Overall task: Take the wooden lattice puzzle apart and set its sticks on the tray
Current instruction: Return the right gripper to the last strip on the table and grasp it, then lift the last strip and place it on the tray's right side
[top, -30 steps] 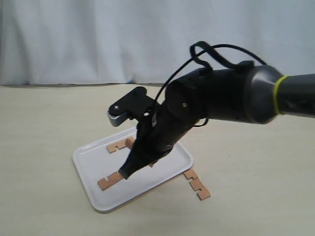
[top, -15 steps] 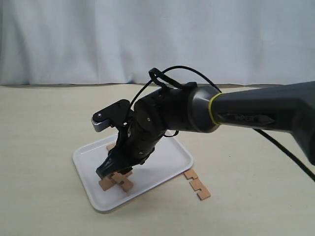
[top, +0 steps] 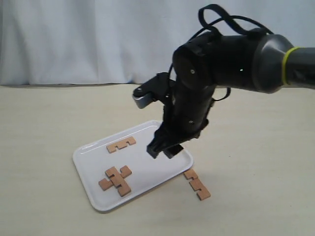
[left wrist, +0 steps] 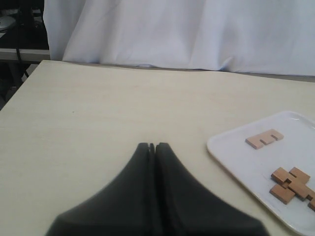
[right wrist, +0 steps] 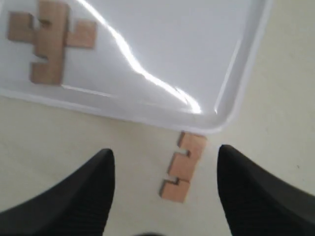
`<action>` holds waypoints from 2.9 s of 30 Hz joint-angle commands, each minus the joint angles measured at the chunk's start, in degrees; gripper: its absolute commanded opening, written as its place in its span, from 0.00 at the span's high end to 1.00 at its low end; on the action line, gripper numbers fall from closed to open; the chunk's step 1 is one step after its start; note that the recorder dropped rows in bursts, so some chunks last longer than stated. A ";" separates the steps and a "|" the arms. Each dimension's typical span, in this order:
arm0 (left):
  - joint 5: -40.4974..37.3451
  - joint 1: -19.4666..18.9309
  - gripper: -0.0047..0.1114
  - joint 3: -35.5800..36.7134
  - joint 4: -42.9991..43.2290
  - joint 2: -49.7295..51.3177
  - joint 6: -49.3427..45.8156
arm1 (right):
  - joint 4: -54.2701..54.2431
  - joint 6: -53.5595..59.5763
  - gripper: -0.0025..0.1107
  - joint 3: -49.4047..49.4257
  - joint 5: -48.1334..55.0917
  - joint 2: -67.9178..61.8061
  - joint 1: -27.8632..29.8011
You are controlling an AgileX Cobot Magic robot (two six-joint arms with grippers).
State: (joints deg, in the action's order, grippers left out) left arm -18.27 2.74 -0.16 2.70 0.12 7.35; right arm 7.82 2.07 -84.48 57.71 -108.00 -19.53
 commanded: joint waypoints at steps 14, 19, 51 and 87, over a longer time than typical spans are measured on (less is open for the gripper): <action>0.55 -0.09 0.96 0.16 -0.23 -0.12 0.24 | -6.89 4.00 0.46 21.31 -15.35 0.56 9.63; 0.55 -0.09 0.96 0.16 -0.23 -0.12 0.24 | -6.89 2.66 0.46 23.21 -17.60 0.44 9.63; 0.55 -0.09 0.96 0.16 -0.23 -0.12 0.24 | -6.89 1.58 0.82 23.58 -19.91 -4.43 9.63; 0.55 -0.09 0.96 0.16 -0.23 -0.12 0.24 | -15.50 0.06 0.49 -3.31 -11.92 -11.79 2.71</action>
State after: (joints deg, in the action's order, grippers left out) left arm -18.27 2.74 -0.16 2.70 0.12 7.35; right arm -7.26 2.32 -87.15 44.83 -121.99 -16.79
